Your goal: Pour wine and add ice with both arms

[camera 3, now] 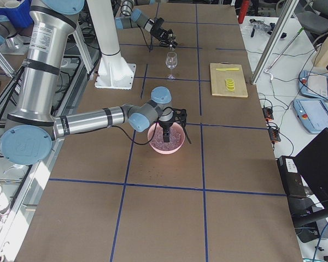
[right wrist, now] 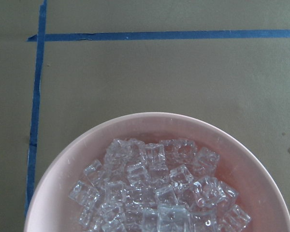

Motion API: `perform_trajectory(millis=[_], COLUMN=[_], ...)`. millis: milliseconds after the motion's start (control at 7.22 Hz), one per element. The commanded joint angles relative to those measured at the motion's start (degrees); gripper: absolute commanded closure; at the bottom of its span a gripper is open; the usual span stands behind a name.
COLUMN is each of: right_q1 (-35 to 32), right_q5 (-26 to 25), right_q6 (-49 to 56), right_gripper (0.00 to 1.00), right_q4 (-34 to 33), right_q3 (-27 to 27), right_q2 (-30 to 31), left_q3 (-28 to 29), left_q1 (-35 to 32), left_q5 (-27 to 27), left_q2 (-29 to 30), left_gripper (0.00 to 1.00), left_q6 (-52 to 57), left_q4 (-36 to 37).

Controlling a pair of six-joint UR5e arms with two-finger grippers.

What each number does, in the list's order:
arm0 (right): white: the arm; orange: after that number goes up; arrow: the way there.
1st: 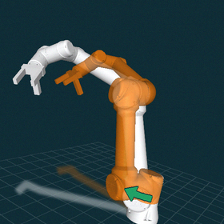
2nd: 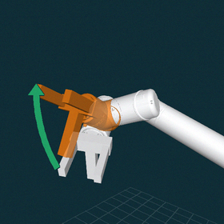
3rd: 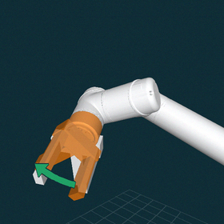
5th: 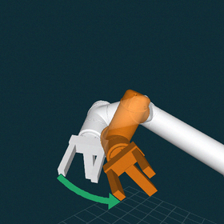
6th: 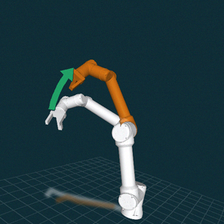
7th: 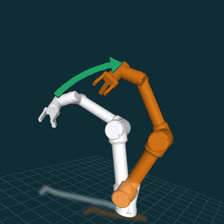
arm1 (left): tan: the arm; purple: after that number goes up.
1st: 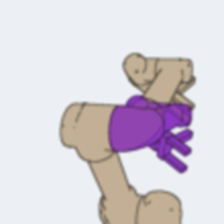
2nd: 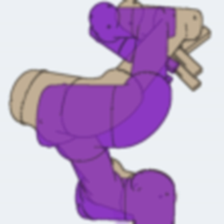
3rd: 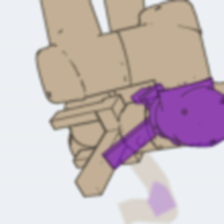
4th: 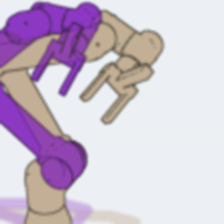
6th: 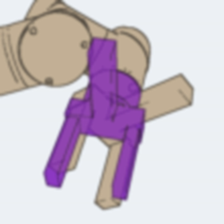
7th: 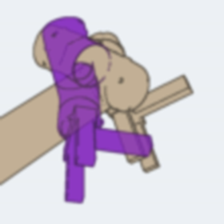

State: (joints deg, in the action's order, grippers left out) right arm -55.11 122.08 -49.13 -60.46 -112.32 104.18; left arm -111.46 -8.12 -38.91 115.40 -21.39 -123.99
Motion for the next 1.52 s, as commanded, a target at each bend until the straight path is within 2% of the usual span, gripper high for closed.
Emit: perform_trajectory(millis=[0,415,1385], right_q1=[0.00,0.00,-0.08], right_q5=[0.00,0.09,0.09], right_q6=[0.00,-0.18,-0.18], right_gripper=[0.00,0.00,0.00], right_q4=[0.08,0.08,0.08], right_q3=[-0.01,0.08,0.08], right_q2=[-0.12,-0.38,-0.73], left_q3=[0.54,2.03,3.01], left_q1=[0.12,0.12,-0.31], left_q5=[3.57,4.37,9.19], left_q2=[0.00,0.00,0.35], left_gripper=[1.00,1.00,1.00], left_q6=[12.00,23.64,42.44], left_q4=[0.07,0.15,0.42])
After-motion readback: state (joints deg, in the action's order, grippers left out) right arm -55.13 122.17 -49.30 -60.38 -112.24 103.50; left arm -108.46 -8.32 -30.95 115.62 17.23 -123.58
